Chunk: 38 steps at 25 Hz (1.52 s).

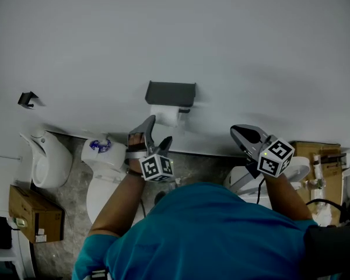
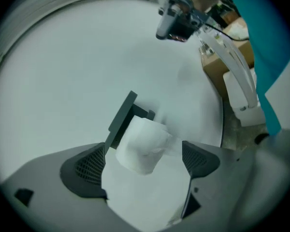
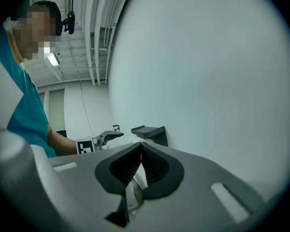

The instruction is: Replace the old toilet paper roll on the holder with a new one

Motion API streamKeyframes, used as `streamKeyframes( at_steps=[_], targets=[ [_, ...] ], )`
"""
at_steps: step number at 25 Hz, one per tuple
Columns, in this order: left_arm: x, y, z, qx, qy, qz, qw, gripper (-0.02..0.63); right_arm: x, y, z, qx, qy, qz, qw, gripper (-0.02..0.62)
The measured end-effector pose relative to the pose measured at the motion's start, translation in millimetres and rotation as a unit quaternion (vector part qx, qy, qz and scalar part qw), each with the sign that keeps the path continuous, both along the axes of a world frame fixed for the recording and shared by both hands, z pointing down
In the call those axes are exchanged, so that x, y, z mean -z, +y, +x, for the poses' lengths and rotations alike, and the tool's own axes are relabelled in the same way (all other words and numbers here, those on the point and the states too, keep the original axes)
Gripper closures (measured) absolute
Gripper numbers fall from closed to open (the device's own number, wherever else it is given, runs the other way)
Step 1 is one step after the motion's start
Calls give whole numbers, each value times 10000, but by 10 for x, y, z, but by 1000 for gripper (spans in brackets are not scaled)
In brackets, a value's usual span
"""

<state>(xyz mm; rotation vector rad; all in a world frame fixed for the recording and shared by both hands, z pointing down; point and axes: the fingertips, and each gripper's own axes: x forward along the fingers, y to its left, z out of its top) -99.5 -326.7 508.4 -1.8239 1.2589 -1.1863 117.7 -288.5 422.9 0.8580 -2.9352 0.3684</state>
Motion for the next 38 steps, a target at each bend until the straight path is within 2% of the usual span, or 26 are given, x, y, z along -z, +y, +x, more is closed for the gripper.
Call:
streamKeyframes(
  at_steps=[3, 7, 12, 17, 21, 25, 28, 33, 36, 38],
  targets=[
    [159, 132, -149, -88, 890, -207, 9958, 117, 45, 20, -71, -35, -7, 62, 10000, 591],
    [413, 221, -450, -73, 1967, -392, 9796, 117, 94, 36, -209, -156, -22, 117, 9998, 591],
    [648, 267, -731, -177, 3207, -629, 9449, 118, 196, 56, -429, -296, -32, 199, 9994, 591],
    [906, 260, -925, -442, 4001, -981, 9102, 118, 327, 53, -643, -415, 9, 314, 9986, 591],
    [1089, 267, -987, -777, 4475, -1191, 8829, 125, 405, 36, -773, -521, 41, 374, 9979, 591],
    [1216, 266, -1053, -1034, 4738, -1147, 8670, 224, 474, 53, -867, -605, 86, 444, 9971, 591],
    [1305, 270, -1124, -1148, 4914, -1059, 8568, 380, 524, 45, -893, -700, 98, 488, 9963, 591],
    [1453, 228, -1231, -1233, 5378, -1016, 8278, 535, 583, 19, -907, -811, 114, 545, 9951, 591],
    [1495, 206, -1263, -1240, 5659, -1045, 8084, 591, 595, 7, -906, -858, 101, 548, 9948, 591],
    [1502, 212, -1247, -1295, 5713, -1072, 8033, 597, 602, 2, -903, -871, 108, 567, 9945, 591]
  ],
)
